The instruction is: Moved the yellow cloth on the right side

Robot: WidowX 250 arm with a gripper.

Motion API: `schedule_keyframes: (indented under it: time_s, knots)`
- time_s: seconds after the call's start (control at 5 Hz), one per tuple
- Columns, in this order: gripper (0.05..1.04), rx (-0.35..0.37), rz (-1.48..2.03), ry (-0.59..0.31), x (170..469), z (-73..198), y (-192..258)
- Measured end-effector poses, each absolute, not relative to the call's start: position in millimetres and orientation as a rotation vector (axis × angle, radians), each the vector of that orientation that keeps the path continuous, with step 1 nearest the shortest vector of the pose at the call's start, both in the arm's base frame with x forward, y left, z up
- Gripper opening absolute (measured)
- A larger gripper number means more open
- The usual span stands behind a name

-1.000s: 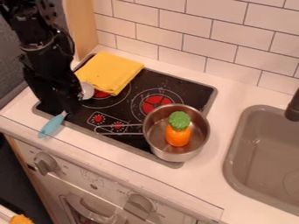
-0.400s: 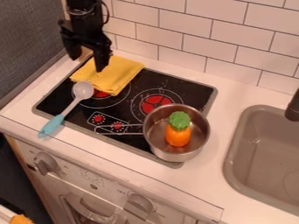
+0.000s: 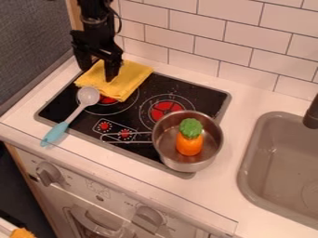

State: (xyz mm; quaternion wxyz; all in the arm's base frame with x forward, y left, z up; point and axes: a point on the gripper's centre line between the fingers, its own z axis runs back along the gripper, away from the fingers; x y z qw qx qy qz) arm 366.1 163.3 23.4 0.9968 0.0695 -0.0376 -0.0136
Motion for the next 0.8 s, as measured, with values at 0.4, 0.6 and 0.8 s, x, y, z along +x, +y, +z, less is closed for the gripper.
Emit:
schedule_keyframes:
  time_s: [0.4, 0.6, 0.8]
  knots:
    - [1.0, 0.101, -0.026, -0.049, 363, 9, 155]
    - [1.0, 0.101, -0.056, -0.03, 370, 10, 134]
    - [1.0, 0.104, -0.073, -0.002, 382, 11, 89]
